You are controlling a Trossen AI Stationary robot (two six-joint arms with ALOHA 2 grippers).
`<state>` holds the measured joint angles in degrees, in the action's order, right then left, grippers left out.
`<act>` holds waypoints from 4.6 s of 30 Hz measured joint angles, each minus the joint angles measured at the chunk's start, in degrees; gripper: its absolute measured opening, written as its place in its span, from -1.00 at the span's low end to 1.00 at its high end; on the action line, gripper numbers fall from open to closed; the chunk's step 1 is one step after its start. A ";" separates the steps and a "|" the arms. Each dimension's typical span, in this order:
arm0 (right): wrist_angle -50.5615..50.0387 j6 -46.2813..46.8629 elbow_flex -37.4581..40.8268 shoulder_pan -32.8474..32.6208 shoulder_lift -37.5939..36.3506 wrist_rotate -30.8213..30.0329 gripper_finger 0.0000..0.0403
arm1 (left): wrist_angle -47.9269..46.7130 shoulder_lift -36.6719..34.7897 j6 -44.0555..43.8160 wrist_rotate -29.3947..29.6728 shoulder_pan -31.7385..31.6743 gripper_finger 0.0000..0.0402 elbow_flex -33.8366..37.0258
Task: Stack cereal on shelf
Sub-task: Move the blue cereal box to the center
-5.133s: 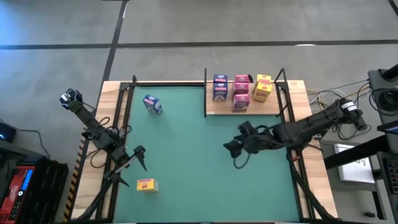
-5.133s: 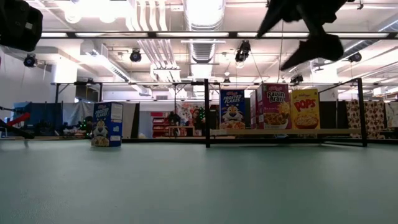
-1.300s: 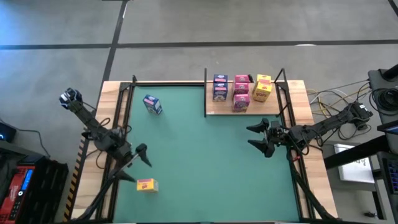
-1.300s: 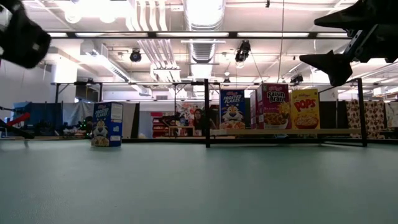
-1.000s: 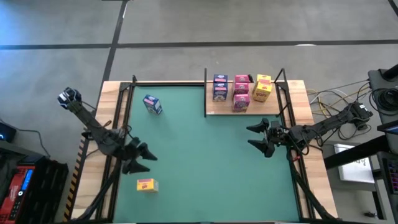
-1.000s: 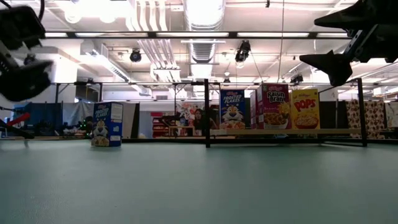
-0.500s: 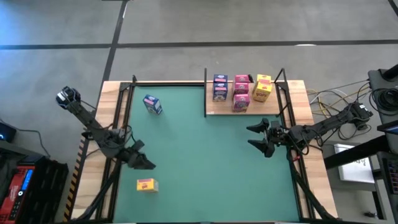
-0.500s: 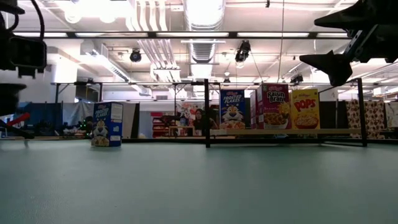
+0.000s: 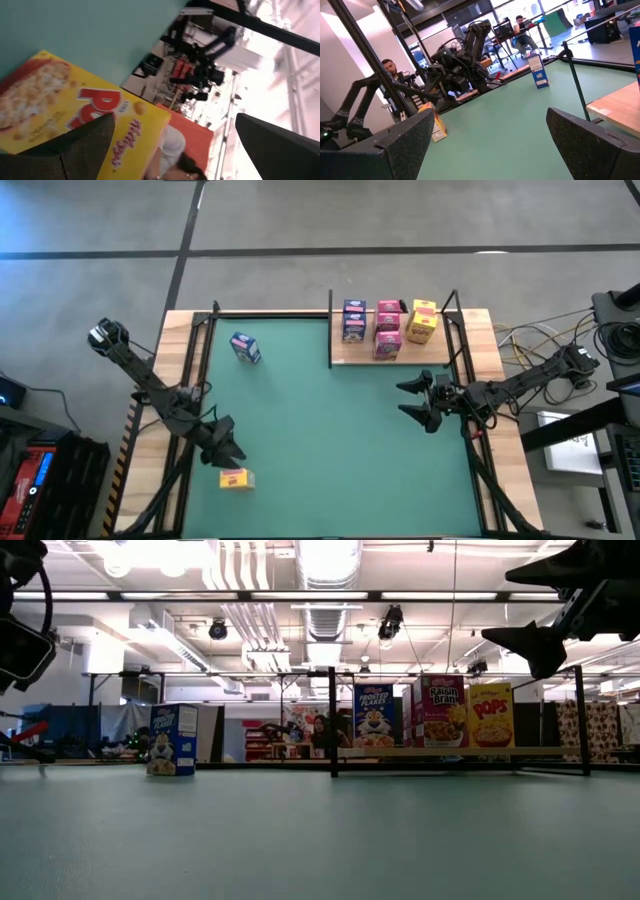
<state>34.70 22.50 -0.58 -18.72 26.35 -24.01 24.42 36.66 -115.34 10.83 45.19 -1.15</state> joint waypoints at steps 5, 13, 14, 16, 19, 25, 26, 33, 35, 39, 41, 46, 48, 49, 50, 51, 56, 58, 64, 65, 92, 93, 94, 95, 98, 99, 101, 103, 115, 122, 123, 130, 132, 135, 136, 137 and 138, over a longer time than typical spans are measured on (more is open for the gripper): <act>-0.11 -0.01 0.00 -0.01 0.00 0.00 0.85 | -7.27 3.50 -0.32 0.00 -0.16 0.98 -6.60; -0.13 0.00 0.00 -0.02 0.00 0.00 0.85 | -30.38 11.46 -5.05 -6.17 -3.94 0.98 -25.14; -0.13 0.00 0.00 0.00 0.00 0.00 0.85 | -32.48 12.33 -5.20 -7.62 -5.04 0.98 -27.02; -0.15 0.00 0.00 0.00 0.00 0.00 0.85 | -35.47 13.88 -5.21 -12.01 -7.68 0.98 -29.87; -0.15 0.00 0.00 -0.01 0.00 0.00 0.85 | -36.47 15.01 -4.25 -19.94 -13.12 0.98 -31.50; -0.15 0.00 0.00 -0.01 0.00 0.00 0.85 | -36.54 15.23 0.65 -36.46 -26.38 0.98 -30.84; -0.15 0.00 0.00 -0.02 0.00 -0.02 0.85 | -36.54 15.29 1.49 -38.51 -28.39 0.98 -30.65; -0.15 0.00 0.00 0.00 -0.02 -0.02 0.85 | -37.55 18.27 11.12 -49.15 -41.36 0.98 -30.69; -0.17 -0.01 0.00 0.00 0.00 -0.02 0.85 | -37.98 19.90 14.20 -50.84 -43.94 0.98 -30.99; -0.17 0.00 0.00 0.00 0.00 0.00 0.85 | -38.89 22.98 20.26 -52.92 -46.66 0.98 -31.88; -0.17 0.00 0.00 -0.02 -0.02 -0.01 0.85 | -39.34 24.39 22.25 -54.39 -46.84 0.98 -32.74; -0.17 0.00 0.00 0.00 0.00 -0.01 0.85 | -51.74 26.16 27.80 -49.64 -46.93 0.98 -39.01; -0.17 0.00 0.00 -0.02 0.00 0.00 0.85 | -60.61 26.21 28.29 -44.54 -46.95 0.98 -43.20; -0.20 -0.01 0.00 -0.02 0.00 -0.01 0.85 | -64.80 26.31 29.01 -41.64 -46.89 0.98 -45.65; -0.20 -0.02 0.00 -0.02 0.00 0.00 0.85 | -68.45 26.63 30.80 -37.96 -46.52 0.98 -47.85; -0.20 0.00 0.00 0.00 0.00 0.00 0.85 | -71.27 27.05 33.12 -34.28 -45.96 0.98 -49.71; -0.20 0.00 0.00 -0.02 0.00 -0.01 0.85 | -77.06 30.29 35.93 -26.08 -43.80 0.98 -53.91; -0.20 0.00 0.00 -0.01 0.00 0.00 0.85 | -77.18 31.54 35.66 -25.12 -43.84 0.98 -53.96; -0.20 0.00 0.00 -0.01 0.00 -0.01 0.85 | -77.43 32.93 36.66 -19.67 -44.06 0.98 -53.15; -0.20 0.00 0.00 -0.02 0.00 0.00 0.85 | -77.19 33.13 36.58 -19.39 -44.06 0.98 -53.05; -0.19 0.00 0.00 -0.01 -0.02 0.00 0.85 | -87.13 31.60 38.25 19.66 -61.39 0.98 -55.49; -0.20 0.00 0.00 0.00 0.00 -0.01 0.85 | -86.69 31.81 39.78 19.45 -63.03 0.98 -55.49; -0.20 -0.01 0.00 -0.02 0.00 0.00 0.85 | -86.07 32.05 41.25 19.31 -64.61 0.98 -55.49; -0.19 0.00 0.01 -0.01 -0.01 0.00 0.85 | -85.46 32.29 42.68 19.21 -66.06 0.98 -55.49; -0.20 0.00 0.00 -0.01 0.00 0.00 0.85 | -83.83 33.45 47.01 18.55 -69.68 0.98 -55.49; -0.20 0.00 0.00 -0.02 0.00 0.00 0.85 | -83.84 33.87 48.49 18.37 -70.53 0.98 -55.49; -0.17 -0.02 0.00 -0.02 0.00 0.00 0.85 | -83.77 34.57 51.00 18.23 -71.68 0.99 -55.47; -0.20 0.00 0.00 -0.02 0.00 0.00 0.85 | -83.67 35.16 52.84 18.43 -72.15 0.99 -55.47; -0.18 0.00 0.00 -0.02 0.00 0.00 0.85 | -79.47 37.37 60.07 24.18 -73.08 0.99 -55.45; -0.20 -0.01 0.00 -0.01 0.00 0.00 0.85 | -78.01 41.19 60.42 24.13 -74.63 0.99 -55.43; -0.19 0.00 0.00 0.00 0.00 0.00 0.85 | -77.83 41.58 60.34 24.13 -75.01 0.99 -55.44; -0.20 0.00 0.00 -0.01 0.00 0.00 0.85 | -76.86 43.65 60.28 21.47 -76.85 0.99 -55.76; -0.20 -0.01 0.01 -0.01 -0.01 0.00 0.85 | -77.41 43.11 59.72 21.03 -76.83 0.99 -55.69; -0.20 0.00 0.02 -0.02 -0.02 0.00 0.85 | -78.58 41.61 58.73 19.99 -76.77 0.99 -55.55; -0.20 0.00 0.02 0.00 -0.02 0.00 0.85 | -79.18 41.11 58.51 19.65 -76.67 0.99 -55.49; -0.20 0.00 0.01 -0.01 0.00 0.00 0.85 | -79.71 40.65 58.26 19.52 -76.61 0.99 -55.44; -0.20 -0.01 0.01 -0.02 -0.01 0.00 0.85 | -80.04 40.25 58.17 19.40 -76.61 0.99 -55.40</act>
<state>34.50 22.49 -0.57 -18.74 26.34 -24.01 -55.62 76.91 -57.17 30.23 -31.42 -56.55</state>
